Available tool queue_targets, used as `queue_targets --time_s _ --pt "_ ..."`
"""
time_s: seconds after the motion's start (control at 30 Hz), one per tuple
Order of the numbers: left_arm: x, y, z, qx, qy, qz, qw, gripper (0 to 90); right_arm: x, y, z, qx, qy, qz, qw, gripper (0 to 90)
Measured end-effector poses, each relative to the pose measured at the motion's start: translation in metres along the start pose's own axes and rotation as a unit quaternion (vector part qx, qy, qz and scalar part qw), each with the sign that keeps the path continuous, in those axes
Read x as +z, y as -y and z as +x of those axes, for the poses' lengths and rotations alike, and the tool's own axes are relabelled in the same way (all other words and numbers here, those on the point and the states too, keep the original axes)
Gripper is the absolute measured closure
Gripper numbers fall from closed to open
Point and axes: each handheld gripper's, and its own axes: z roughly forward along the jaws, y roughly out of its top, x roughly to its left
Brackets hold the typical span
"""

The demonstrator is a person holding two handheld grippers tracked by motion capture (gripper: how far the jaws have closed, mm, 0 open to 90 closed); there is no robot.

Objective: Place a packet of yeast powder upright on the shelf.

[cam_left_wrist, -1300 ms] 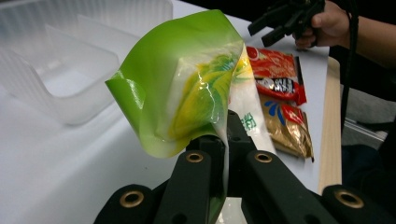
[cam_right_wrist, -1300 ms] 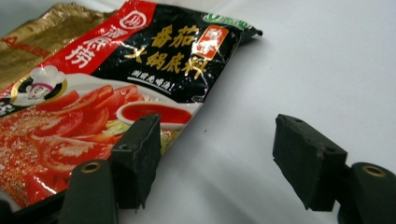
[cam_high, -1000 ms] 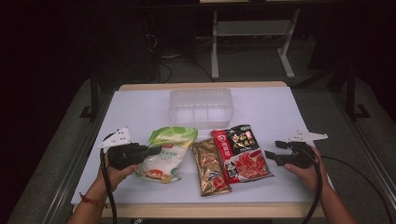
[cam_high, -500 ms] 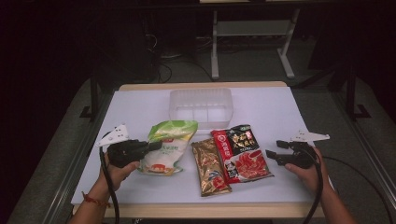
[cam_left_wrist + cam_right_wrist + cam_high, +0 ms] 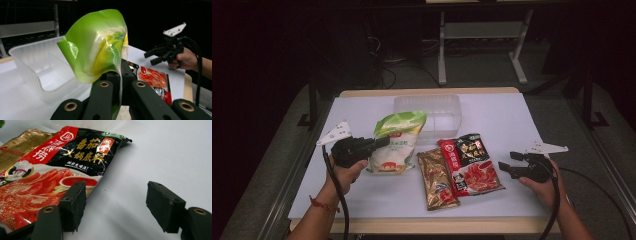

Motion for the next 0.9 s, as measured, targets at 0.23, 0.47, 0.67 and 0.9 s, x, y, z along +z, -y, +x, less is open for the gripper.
queue_targets --time_s 0.23,0.47,0.67,0.9 --pt "0.009 -0.012 0.009 -0.012 -0.027 -0.015 0.9995 89.6 -0.002 0.001 0.000 0.006 0.004 -0.002 1.0000 31.8" --pt "0.022 -0.034 0.024 -0.036 -0.086 -0.040 0.9949 89.6 -0.002 0.003 -0.001 0.007 0.004 -0.001 1.0000 31.7" --pt "0.038 -0.045 0.034 -0.056 -0.126 -0.044 0.9894 89.5 -0.003 0.003 -0.001 0.006 0.005 -0.001 1.0000 31.8" --pt "0.070 -0.056 0.043 -0.063 -0.169 -0.037 0.9828 89.6 -0.002 0.003 -0.001 0.005 0.004 0.001 1.0000 31.8"
